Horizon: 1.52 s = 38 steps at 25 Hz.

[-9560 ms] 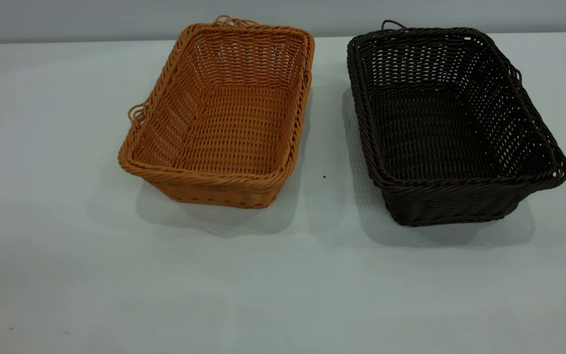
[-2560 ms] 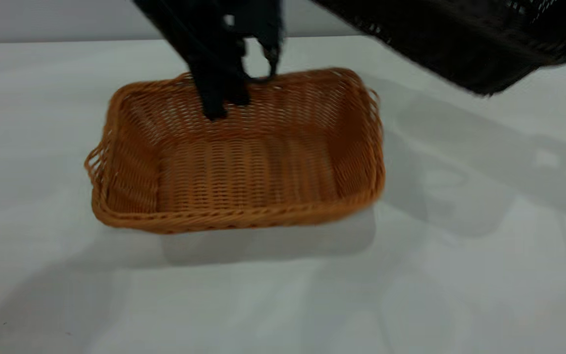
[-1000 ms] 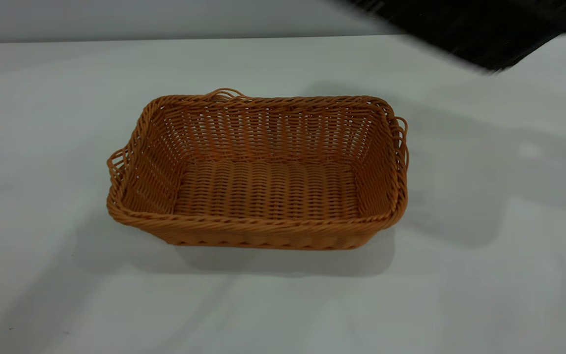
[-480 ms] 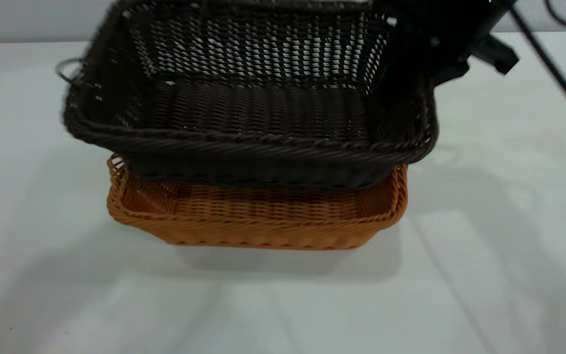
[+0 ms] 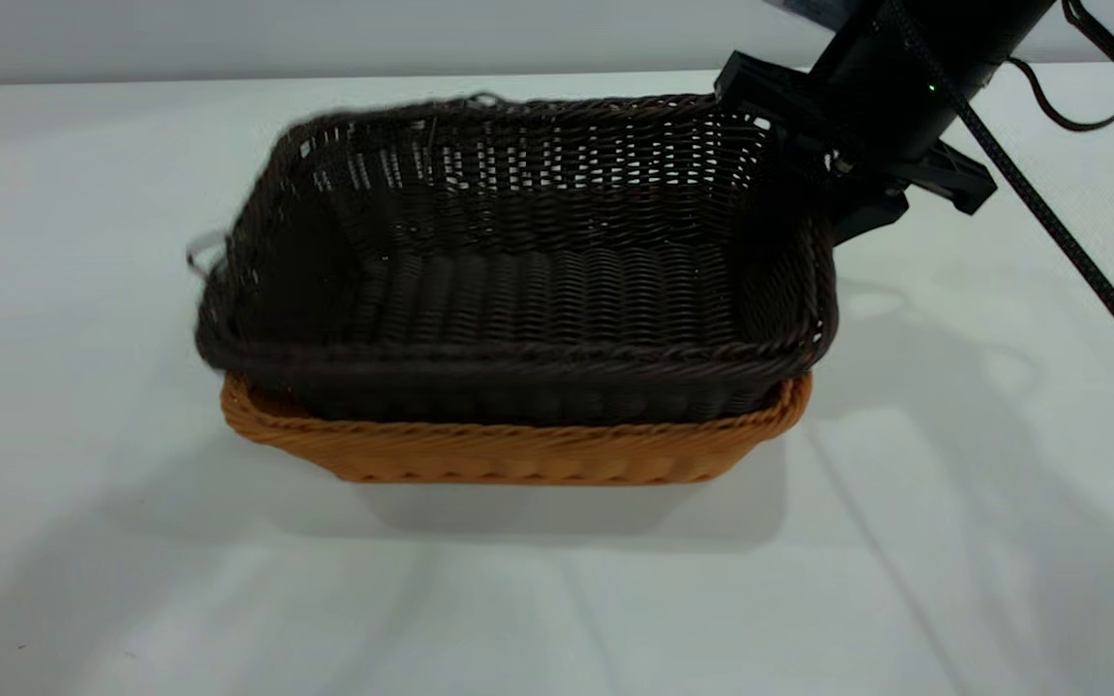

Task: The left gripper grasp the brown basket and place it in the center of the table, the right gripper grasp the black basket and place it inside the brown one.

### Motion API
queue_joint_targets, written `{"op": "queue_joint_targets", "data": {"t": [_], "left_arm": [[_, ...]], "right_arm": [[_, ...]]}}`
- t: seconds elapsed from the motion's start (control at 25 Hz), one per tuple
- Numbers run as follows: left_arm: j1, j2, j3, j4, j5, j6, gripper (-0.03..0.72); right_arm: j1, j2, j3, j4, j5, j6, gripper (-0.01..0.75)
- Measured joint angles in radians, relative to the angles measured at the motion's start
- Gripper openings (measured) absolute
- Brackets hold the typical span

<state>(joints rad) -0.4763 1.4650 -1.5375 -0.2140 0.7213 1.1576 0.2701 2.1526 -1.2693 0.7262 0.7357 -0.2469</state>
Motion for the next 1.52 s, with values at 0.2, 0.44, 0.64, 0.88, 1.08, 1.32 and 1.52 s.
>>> {"op": "queue_joint_targets", "data": {"t": [0.2, 0.44, 0.64, 0.88, 1.08, 1.32, 1.52], "left_arm": [[0.0, -0.009, 0.0, 0.0, 0.0, 0.0, 0.449], [0.0, -0.102, 0.0, 0.004, 0.001, -0.053, 0.449], [0.0, -0.247, 0.0, 0.054, 0.07, -0.23, 0.449], [0.0, -0.424, 0.0, 0.226, 0.275, -0.54, 0.449], [0.0, -0.542, 0.001, 0.347, 0.446, -0.778, 0.449], [0.0, -0.591, 0.087, 0.362, 0.446, -0.92, 0.449], [0.0, -0.636, 0.283, 0.314, 0.446, -1.011, 0.449]], "right_arm": [[0.0, -0.003, -0.033, -0.013, 0.083, -0.027, 0.426], [0.0, -0.054, -0.152, -0.173, 0.301, -0.017, 0.598], [0.0, -0.19, -0.275, -0.316, 0.455, 0.041, 0.569], [0.0, -0.455, -0.299, -0.464, 0.489, 0.128, 0.554], [0.0, -0.724, -0.276, -0.495, 0.501, 0.167, 0.554], [0.0, -1.078, -0.085, -0.514, 0.519, 0.186, 0.554], [0.0, -1.347, 0.15, -0.567, 0.511, 0.199, 0.554]]}}
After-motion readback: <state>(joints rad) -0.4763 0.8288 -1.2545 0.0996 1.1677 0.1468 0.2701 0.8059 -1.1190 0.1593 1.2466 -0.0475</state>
